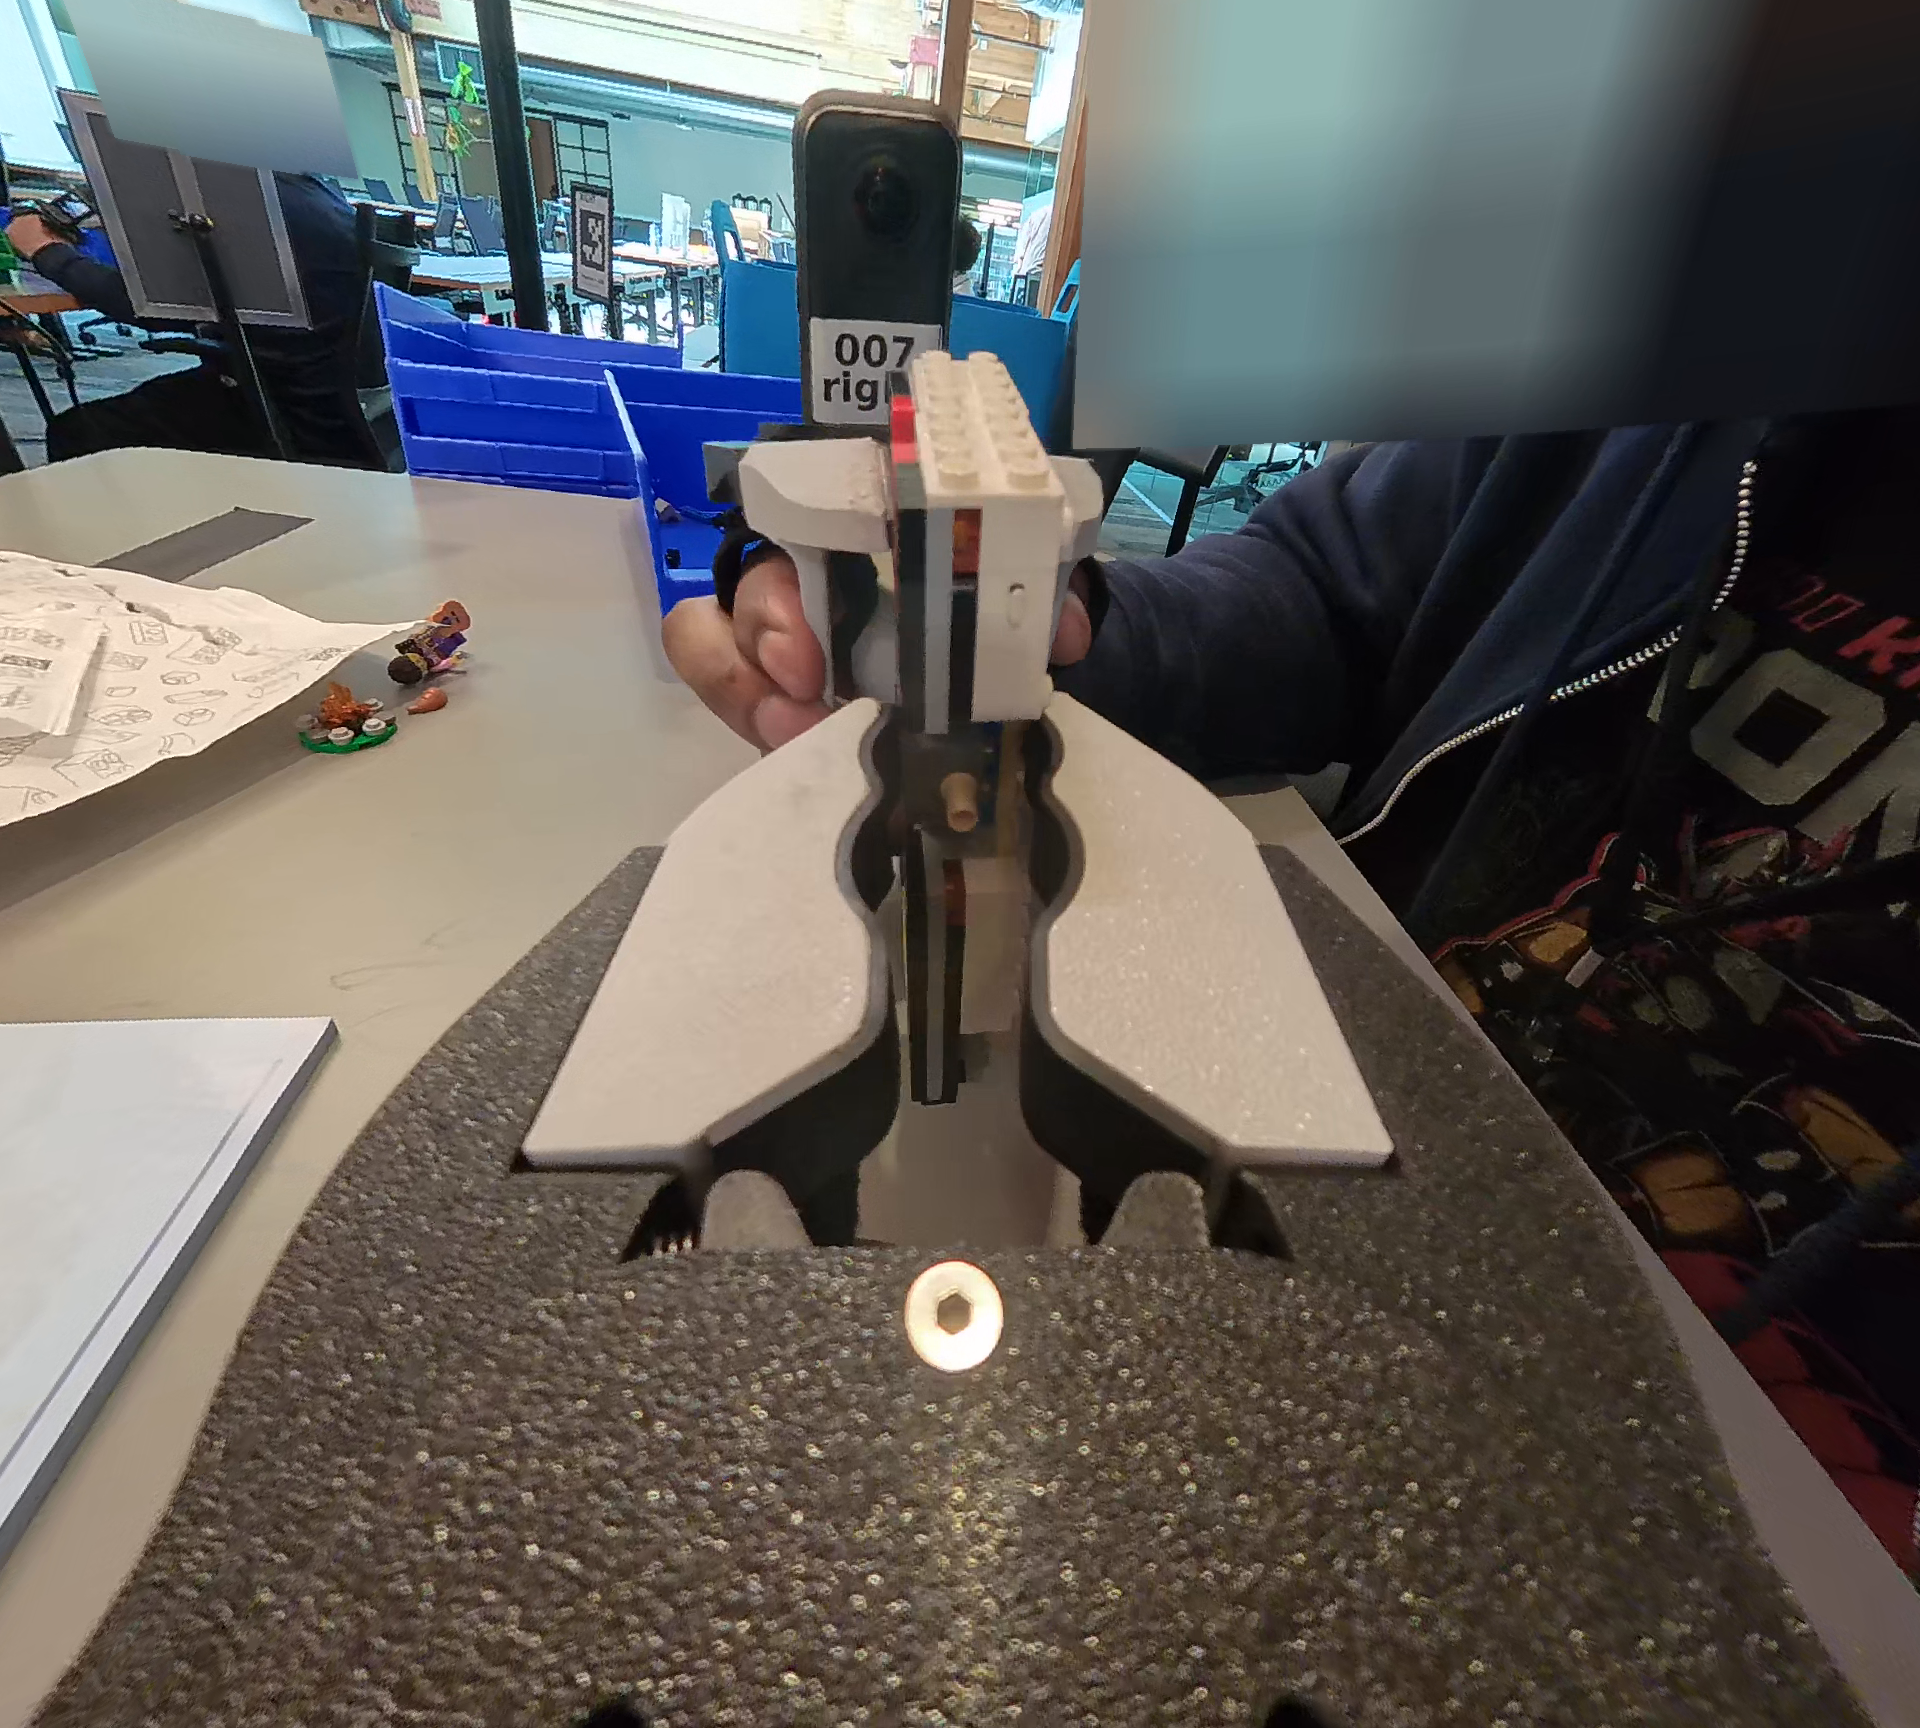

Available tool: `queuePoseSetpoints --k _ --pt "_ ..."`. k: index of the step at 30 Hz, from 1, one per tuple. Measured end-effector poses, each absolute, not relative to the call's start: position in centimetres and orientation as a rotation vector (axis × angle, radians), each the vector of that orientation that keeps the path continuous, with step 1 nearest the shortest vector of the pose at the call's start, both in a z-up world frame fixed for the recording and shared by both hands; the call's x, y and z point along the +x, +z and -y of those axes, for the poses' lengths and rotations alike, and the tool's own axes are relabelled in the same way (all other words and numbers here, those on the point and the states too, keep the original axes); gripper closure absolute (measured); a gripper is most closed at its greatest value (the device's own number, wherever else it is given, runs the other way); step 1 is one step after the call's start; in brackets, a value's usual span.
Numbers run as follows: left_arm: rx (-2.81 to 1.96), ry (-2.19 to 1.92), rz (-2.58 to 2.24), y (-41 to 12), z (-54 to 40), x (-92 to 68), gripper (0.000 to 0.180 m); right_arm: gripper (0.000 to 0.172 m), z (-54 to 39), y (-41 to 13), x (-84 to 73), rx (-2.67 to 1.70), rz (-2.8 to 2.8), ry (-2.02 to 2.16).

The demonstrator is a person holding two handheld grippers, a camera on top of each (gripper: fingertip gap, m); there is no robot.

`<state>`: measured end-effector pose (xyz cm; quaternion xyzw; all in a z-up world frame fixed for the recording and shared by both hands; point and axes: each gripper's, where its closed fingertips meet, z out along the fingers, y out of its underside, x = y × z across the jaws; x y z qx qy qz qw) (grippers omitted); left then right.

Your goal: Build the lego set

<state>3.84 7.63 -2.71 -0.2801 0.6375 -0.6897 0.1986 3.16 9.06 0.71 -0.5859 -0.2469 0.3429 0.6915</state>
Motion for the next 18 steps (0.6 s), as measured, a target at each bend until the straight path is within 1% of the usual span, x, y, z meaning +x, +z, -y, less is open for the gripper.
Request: queuePoseSetpoints --k 7,10,12,14,18 --pt "-0.81 -1.93 -1.769 -2.75 -8.02 4.06 0.158 0.146 -9.61 0.8 3.64 -1.325 0.504 0.734" --pt "-0.814 -1.906 -1.778 -2.97 -8.14 4.15 0.158 0.135 -9.73 1.21 3.96 -1.323 0.493 0.676" --pt "-0.811 -1.899 -1.789 -3.05 -8.0 4.12 0.158 0.137 -9.64 1.45 4.05 -1.314 0.492 0.661" --pt "-0.817 -1.898 -1.794 -3.15 -7.96 4.15 0.158 0.146 -9.53 1.47 4.04 -1.304 0.499 0.654" --pt "-0.807 -1.891 -1.8 -3.16 -7.92 4.08 0.158 0.147 -9.33 1.43 3.83 -1.298 0.52 0.666"
